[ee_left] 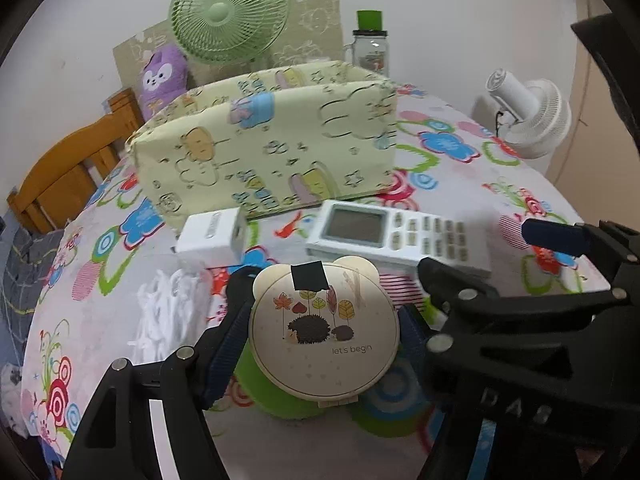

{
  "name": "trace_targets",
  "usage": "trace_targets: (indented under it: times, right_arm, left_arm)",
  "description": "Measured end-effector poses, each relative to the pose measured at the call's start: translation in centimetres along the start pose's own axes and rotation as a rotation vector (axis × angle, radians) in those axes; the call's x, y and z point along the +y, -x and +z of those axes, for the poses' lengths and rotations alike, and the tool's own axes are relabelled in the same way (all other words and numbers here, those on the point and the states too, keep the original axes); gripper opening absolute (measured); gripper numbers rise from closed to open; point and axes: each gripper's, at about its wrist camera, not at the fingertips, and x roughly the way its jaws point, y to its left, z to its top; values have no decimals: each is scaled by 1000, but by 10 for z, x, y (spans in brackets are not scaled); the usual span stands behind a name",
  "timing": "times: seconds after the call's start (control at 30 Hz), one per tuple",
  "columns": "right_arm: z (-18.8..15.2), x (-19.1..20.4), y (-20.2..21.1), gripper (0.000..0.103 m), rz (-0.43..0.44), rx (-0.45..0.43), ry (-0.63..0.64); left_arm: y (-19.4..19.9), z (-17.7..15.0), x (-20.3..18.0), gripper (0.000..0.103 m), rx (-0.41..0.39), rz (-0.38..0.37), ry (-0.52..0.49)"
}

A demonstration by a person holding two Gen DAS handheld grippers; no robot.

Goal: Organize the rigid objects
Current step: 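Lower the left tool onto the hedgehog-print compact and close on it, then grasp the white remote control with the right tool while the left tool holds the compact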

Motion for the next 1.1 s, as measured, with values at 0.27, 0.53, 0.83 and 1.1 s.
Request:
trace_targets:
  times: [0.27,0.53,0.83,1.1]
  right_arm:
    - [9,7,-17,94,60,28,15]
    - [22,12,-29,94,98,30,32]
    - [29,16,-40,92,130,38,34]
    - [22,22,-29,56,136,29,44]
  left_arm:
    - [-6,4,10,77,10,-13,13]
    - [-14,11,18,77,13,-9,32]
    - [-20,13,24,77,15,-16,39]
    - [-18,12,14,77,7,-47,9]
